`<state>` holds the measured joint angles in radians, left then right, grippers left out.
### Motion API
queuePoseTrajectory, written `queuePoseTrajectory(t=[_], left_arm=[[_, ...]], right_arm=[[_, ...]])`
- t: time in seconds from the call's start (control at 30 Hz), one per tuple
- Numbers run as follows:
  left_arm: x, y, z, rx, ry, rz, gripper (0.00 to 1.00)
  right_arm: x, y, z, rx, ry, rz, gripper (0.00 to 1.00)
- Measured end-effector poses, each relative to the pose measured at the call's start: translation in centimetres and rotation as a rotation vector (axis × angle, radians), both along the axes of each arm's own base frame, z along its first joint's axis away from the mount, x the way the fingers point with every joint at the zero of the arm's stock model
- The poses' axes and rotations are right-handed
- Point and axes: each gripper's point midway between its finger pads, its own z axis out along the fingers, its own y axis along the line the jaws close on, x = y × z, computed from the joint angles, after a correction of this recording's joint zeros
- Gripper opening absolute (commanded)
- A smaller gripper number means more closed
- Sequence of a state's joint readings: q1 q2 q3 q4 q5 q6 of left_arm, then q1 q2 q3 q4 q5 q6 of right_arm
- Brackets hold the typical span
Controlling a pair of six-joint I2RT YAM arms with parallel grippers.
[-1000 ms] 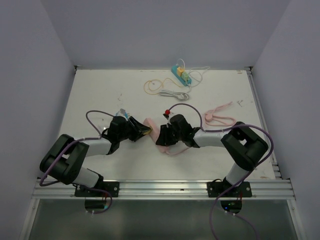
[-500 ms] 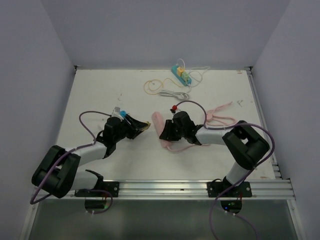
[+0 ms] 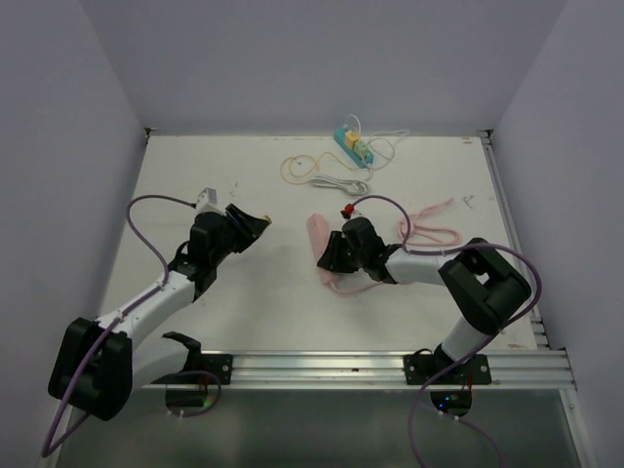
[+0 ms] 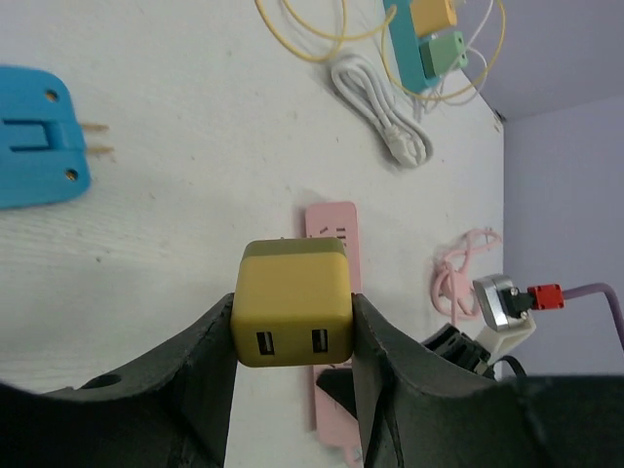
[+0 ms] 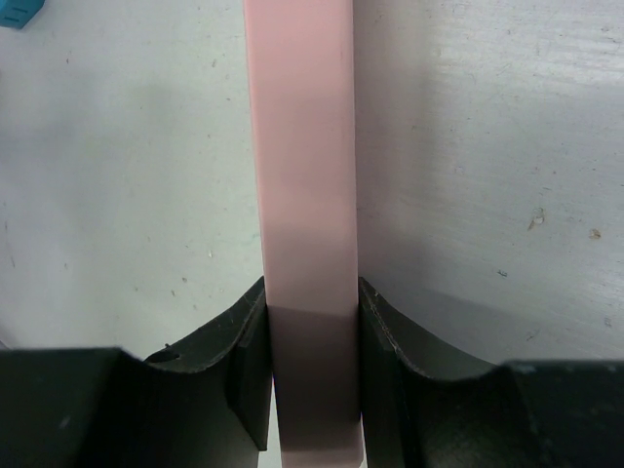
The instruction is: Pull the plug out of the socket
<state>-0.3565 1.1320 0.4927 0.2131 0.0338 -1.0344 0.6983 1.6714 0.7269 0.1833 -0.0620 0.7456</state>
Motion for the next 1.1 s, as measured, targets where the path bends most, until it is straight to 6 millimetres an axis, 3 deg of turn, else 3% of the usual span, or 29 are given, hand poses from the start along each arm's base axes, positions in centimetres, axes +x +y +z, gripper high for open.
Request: queuePoseTrajectory(t=[0.13,0.47,0.87,1.07,1.1], left_arm=[[0.4,2.8,0.8,0.142,-0.048,0.083,0.05],[-1.2,7.0,-4.6,0.337,0.083,0.209,0.15],[-1.6,8.5,-8.7,0.436,0.173,0.243,0.27],[-1.2,8.3,-9.3,0.437,0.179,0.240,0.41],[-1.2,8.3,-9.4,0.437,0.180,0.238,0.51]], right_arm=[[0.0,-0.1,0.0,-0.001,-0.001,-0.003,0.00],[0.1,-0.5,0.0,-0.005,-0.005,-0.013,0.00],[0.1,-0.6,0.0,-0.005,-0.008,-0.015,0.00],[0.1,-0.6,0.0,-0.005,-0.007,-0.015,0.00],[0.1,-0.6,0.0,-0.005,-0.008,-0.015,0.00]])
